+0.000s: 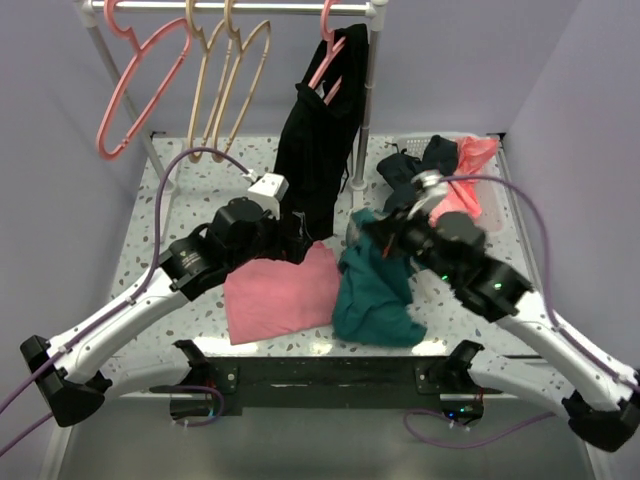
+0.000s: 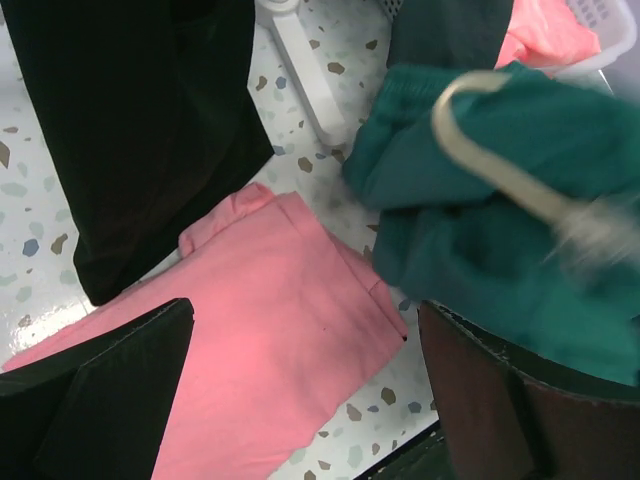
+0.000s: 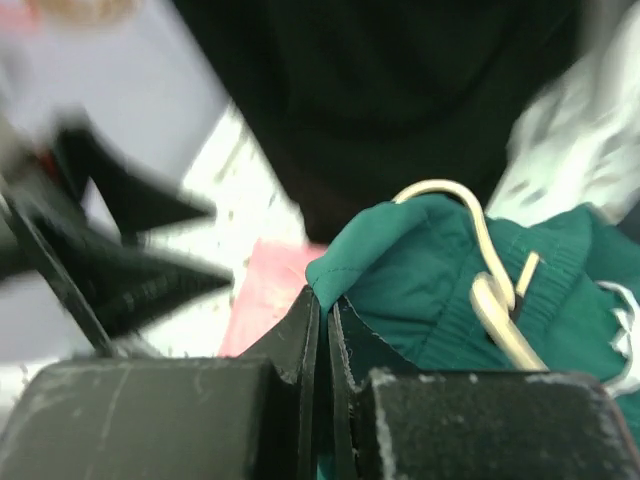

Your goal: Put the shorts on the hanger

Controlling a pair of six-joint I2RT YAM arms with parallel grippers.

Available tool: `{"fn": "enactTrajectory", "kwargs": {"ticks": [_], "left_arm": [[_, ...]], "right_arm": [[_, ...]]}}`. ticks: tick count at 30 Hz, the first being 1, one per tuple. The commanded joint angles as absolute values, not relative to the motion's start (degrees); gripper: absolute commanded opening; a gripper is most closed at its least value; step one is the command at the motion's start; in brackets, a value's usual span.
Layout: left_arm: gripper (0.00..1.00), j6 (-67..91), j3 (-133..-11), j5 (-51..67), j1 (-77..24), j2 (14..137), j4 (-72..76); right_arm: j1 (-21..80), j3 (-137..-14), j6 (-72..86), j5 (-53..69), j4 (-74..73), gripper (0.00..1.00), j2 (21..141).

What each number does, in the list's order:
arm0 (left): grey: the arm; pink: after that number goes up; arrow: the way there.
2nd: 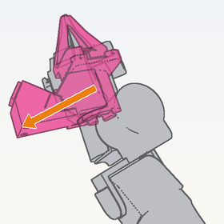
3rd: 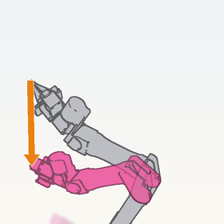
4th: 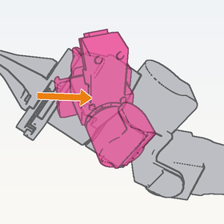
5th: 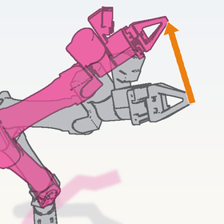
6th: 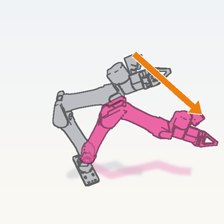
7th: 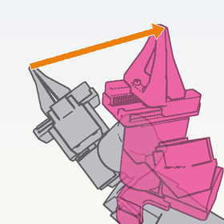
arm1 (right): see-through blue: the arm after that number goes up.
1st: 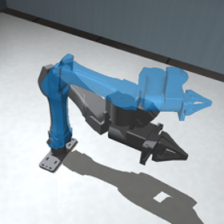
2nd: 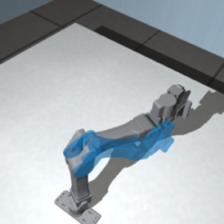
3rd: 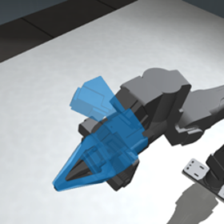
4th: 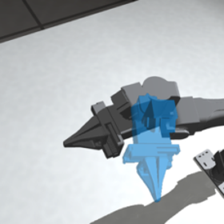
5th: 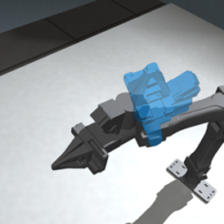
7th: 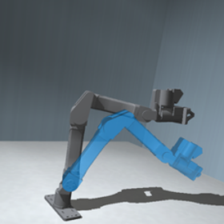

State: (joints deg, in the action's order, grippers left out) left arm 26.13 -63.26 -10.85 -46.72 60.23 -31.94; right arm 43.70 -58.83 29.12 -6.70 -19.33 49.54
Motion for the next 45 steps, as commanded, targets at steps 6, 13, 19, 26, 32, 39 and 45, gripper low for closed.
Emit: {"fn": "enactTrajectory", "kwargs": {"ticks": [6, 13, 19, 26, 32, 39, 45], "left_arm": [[0.96, 31.2, -55.0, -8.7, -45.8, 59.1, -31.6], [0.73, 30.9, -51.2, -3.1, -46.2, 61.8, -27.4], [0.69, 28.3, -56.5, -2.2, -49.2, 60.3, -25.8], [0.69, 25.0, -67.2, -4.9, -57.5, 68.5, -28.9], [0.75, 25.3, -73.4, -11.6, -68.0, 77.9, -32.3], [0.83, 27.8, -74.0, -19.3, -75.8, 85.4, -36.4], [0.81, 31.5, -69.9, -27.0, -77.5, 89.3, -35.8]], "right_arm": [[61.9, -45.7, 35.8, -24.0, -14.0, 0.68, 53.5], [60.8, -50.0, 36.7, -35.5, -32.6, 0.69, 52.6], [57.0, -45.7, 43.9, -37.0, -39.7, 0.63, 48.9], [49.6, -33.6, 46.8, -27.2, -33.9, 0.59, 38.9], [47.6, -25.0, 47.8, -19.6, -21.8, 0.66, 37.6], [45.7, -20.4, 50.1, -18.0, -14.5, 0.6, 41.0], [45.7, -21.0, 50.5, -18.9, -14.9, 0.39, 41.9]]}}
